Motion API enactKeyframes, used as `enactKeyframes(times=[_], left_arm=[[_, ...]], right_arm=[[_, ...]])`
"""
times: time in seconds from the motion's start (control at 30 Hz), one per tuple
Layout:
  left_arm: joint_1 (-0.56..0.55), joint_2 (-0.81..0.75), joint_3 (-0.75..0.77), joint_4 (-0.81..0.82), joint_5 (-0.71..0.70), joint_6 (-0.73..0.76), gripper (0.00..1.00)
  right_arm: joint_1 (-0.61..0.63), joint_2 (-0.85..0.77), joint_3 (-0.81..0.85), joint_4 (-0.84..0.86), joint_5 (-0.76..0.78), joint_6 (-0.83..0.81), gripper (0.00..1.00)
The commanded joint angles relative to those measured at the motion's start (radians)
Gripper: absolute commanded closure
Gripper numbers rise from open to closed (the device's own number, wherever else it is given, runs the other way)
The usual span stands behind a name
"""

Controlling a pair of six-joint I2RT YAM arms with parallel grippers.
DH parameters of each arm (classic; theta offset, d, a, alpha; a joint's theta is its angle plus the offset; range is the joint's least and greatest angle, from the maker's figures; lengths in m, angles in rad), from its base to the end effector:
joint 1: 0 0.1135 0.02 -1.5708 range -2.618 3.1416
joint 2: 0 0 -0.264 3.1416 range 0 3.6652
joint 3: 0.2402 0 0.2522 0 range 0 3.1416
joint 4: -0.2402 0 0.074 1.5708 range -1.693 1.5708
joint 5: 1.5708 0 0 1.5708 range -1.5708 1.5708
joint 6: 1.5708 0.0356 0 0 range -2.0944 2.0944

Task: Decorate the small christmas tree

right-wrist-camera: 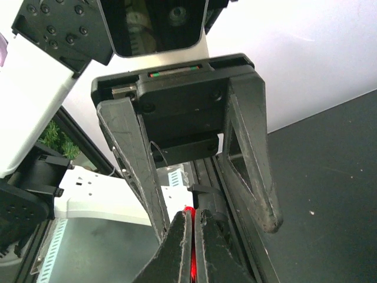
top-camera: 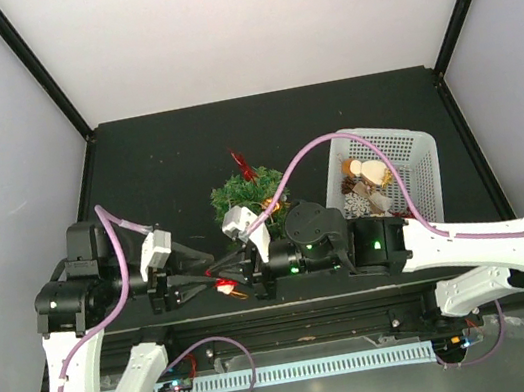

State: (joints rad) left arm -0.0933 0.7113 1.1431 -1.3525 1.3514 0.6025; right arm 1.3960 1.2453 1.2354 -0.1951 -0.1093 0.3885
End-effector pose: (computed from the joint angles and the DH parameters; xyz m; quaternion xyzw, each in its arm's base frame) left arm 0.0633 -0.0408 0.3778 0.4399 0.6270 -0.5108 0.3904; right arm 0.0463 0.2845 0.3989 -0.4041 0.6617 0.5171 0.3625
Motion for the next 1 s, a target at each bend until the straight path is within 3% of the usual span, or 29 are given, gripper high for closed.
enactKeyframes(times=[0.0, 0.13, 0.23, 0.37, 0.47, 0.53, 0.8, 0.97], left_arm=[[-0.003, -0.007, 0.007, 0.007, 0.013, 0.019, 0.49], [-0.002, -0.007, 0.006, 0.013, 0.013, 0.016, 0.47], [-0.003, -0.006, 0.006, 0.018, 0.012, 0.014, 0.54], [-0.003, -0.006, 0.006, 0.022, 0.014, 0.014, 0.69], [-0.003, -0.008, 0.004, 0.026, 0.012, 0.013, 0.89], [-0.001, -0.011, 0.004, 0.033, 0.009, 0.004, 0.97], [0.000, -0.021, -0.012, 0.072, -0.015, -0.028, 0.98], [0.000, -0.023, -0.016, 0.084, -0.021, -0.038, 0.98]], right_arm=[[0.001, 0.007, 0.045, 0.061, -0.018, 0.004, 0.99], [0.001, 0.006, 0.048, 0.056, -0.011, 0.001, 0.99], [0.002, 0.007, 0.047, 0.055, -0.019, 0.002, 0.99], [0.001, 0.013, 0.043, 0.055, -0.028, 0.006, 0.99], [0.001, 0.017, 0.039, 0.058, -0.030, 0.006, 0.99], [0.001, 0.019, 0.041, 0.057, -0.031, 0.005, 0.99], [0.001, 0.017, 0.040, 0.048, -0.009, 0.004, 0.99], [0.001, 0.013, 0.040, 0.043, 0.021, 0.006, 0.90]])
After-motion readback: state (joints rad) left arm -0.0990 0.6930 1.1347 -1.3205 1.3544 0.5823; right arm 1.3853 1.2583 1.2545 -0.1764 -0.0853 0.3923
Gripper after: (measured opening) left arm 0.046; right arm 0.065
